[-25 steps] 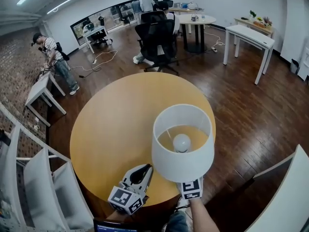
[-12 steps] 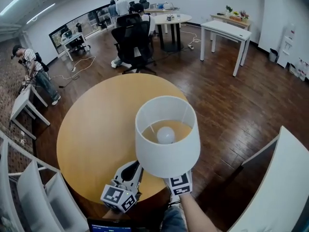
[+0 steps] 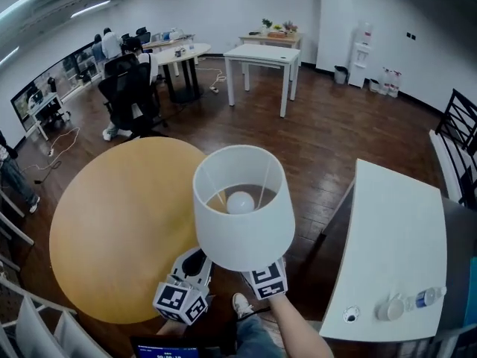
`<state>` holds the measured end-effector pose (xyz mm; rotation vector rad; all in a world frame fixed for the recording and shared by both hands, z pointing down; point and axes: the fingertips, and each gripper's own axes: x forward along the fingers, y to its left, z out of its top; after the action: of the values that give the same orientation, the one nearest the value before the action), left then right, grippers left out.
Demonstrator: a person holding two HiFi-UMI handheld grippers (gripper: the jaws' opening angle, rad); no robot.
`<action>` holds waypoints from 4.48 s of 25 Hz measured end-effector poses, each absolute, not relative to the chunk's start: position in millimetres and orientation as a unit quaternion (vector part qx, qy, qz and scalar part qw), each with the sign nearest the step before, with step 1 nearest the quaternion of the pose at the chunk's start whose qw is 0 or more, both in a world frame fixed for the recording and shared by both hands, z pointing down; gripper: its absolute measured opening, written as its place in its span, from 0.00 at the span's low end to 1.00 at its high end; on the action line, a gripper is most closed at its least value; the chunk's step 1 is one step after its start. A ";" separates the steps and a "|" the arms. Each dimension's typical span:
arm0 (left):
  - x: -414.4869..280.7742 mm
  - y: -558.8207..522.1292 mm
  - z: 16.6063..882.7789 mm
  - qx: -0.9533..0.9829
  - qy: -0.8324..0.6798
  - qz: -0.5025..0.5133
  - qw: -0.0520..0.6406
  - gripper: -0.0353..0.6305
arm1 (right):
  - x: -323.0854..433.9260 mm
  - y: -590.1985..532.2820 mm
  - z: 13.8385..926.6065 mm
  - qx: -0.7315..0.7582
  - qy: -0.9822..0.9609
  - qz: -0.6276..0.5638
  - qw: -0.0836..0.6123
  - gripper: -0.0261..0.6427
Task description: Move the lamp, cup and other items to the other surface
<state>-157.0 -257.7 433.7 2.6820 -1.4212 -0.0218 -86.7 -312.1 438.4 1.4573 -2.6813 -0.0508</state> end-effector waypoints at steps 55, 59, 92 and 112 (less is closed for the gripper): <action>283.3 -189.4 485.2 0.988 -0.123 0.071 0.063 0.11 | 380.1 -147.2 504.2 0.798 -0.601 0.030 0.028 0.41; 269.9 -178.7 481.4 0.988 -0.125 0.068 0.059 0.11 | 362.9 -128.0 501.1 0.800 -0.599 0.031 0.028 0.41; 80.5 -142.8 431.3 0.969 -0.241 0.022 0.058 0.07 | 120.3 -118.5 414.9 0.637 -0.771 -0.024 -0.006 0.04; 50.5 -142.5 417.5 0.967 -0.250 -0.006 0.057 0.07 | 86.1 -118.6 397.6 0.631 -0.776 -0.018 -0.014 0.04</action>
<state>50.5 -142.5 417.5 2.9303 -0.7581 -0.0193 86.1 -118.6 397.6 1.9995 -2.4597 -0.0569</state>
